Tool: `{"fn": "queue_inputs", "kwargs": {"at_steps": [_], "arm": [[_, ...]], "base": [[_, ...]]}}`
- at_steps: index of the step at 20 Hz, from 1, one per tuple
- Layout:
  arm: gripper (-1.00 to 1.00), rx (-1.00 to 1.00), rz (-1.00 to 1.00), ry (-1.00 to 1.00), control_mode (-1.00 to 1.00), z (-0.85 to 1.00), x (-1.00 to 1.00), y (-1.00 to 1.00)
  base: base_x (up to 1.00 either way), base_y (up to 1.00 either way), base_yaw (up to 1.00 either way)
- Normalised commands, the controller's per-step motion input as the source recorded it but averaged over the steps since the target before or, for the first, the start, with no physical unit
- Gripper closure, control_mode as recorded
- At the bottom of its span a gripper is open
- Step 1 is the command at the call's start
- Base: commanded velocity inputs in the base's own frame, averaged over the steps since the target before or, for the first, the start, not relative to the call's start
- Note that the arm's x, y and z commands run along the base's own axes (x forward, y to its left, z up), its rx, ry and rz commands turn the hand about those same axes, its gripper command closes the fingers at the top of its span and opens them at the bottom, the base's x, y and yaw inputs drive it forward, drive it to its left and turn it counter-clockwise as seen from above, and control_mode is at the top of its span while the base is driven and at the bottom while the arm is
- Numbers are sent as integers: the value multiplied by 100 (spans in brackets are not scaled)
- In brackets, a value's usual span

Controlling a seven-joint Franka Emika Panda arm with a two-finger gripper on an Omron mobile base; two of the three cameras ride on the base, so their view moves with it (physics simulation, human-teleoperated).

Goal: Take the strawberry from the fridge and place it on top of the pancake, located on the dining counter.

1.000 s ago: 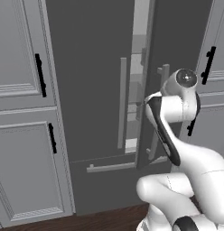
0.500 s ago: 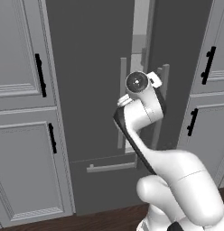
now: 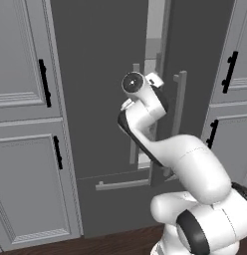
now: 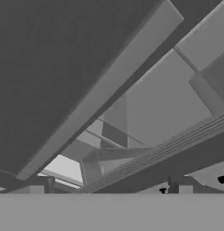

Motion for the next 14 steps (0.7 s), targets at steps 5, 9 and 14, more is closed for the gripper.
{"fn": "queue_inputs", "kwargs": {"at_steps": [5,9,14], "arm": [[-100,-4,0,12,-100,0,57,-14],[-100,0,0,11,-100,0,34,-37],[-100,0,0,13,-100,0,24,-46]], "base": [[0,0,0],[0,0,0],[0,0,0]]}}
